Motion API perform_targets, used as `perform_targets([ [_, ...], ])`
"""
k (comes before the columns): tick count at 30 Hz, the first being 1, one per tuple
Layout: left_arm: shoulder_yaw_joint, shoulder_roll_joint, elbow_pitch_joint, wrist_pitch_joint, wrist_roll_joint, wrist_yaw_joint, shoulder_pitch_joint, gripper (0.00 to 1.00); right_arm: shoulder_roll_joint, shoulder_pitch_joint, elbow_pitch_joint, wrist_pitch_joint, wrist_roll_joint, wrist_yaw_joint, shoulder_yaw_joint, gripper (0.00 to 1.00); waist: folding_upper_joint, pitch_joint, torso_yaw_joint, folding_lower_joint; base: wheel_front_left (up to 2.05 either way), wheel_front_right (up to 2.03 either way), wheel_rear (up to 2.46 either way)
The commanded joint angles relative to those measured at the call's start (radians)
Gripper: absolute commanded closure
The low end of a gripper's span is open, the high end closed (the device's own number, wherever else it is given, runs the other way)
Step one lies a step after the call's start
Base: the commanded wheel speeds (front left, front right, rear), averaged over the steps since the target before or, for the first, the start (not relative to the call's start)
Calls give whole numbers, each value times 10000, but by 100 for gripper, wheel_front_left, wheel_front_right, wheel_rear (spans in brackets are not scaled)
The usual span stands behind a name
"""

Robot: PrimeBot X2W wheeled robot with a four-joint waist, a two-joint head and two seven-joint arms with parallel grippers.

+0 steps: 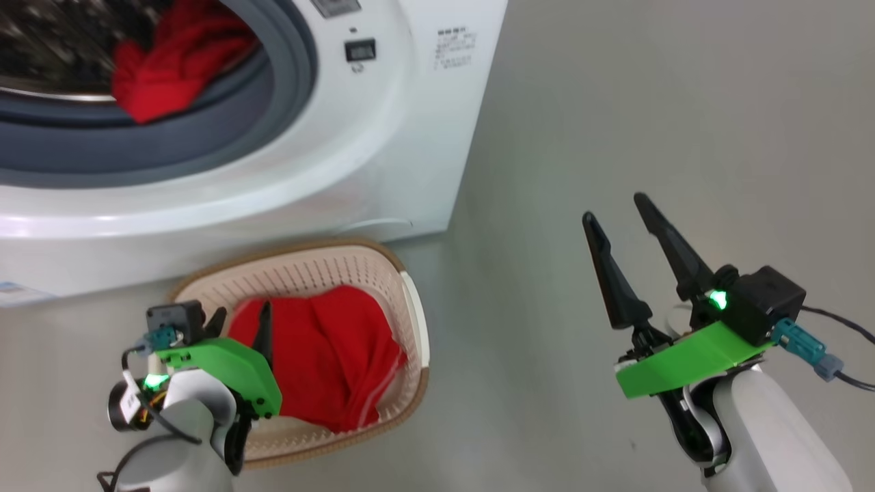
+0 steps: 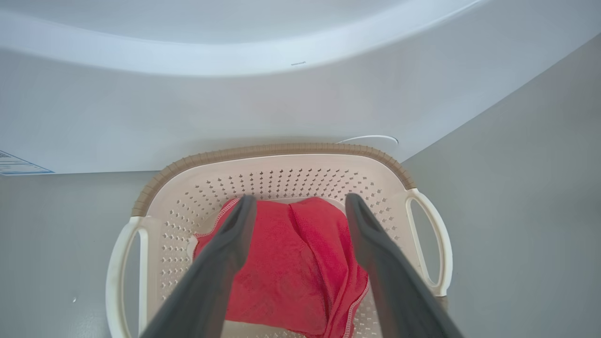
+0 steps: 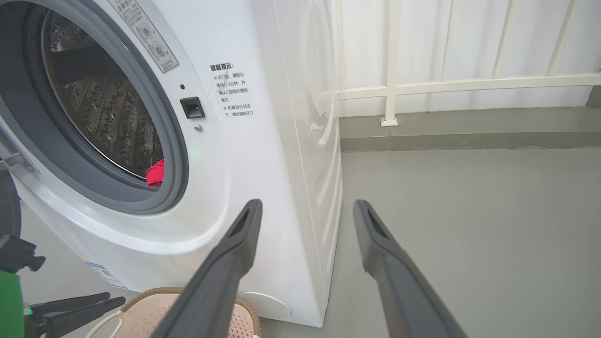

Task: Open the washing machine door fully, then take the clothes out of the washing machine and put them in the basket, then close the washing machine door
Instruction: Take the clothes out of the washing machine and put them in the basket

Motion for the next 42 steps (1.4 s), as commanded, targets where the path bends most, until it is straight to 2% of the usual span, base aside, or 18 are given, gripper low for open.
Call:
perform_targets([
  [1, 189, 328, -374, -149, -39, -54, 410, 0, -100, 236, -175, -63, 1, 63, 116, 0, 0, -741, 331, 0, 0, 0, 0],
  [8, 575, 578, -3137, -161, 388, 83, 1776, 0, -217, 716, -68, -63, -19, 63, -64, 0, 0, -1711, 483, 0, 0, 0, 0],
  [27, 2635, 349, -8355, -163, 1078, 289, 5083, 0, -252, 1972, -37, -63, -273, 63, -800, 0, 0, -3760, 433, 0, 0, 0, 0],
  [33, 2974, 273, -9192, -164, 1340, 202, 5812, 0, -250, 2244, -138, -63, -360, 63, -1144, 0, 0, -3939, 475, 0, 0, 0, 0],
  [42, 2973, 157, -10051, -164, 1542, -2, 6658, 0, -217, 2593, -336, -63, -389, 63, -1427, 0, 0, -4260, 523, 0, 0, 0, 0],
])
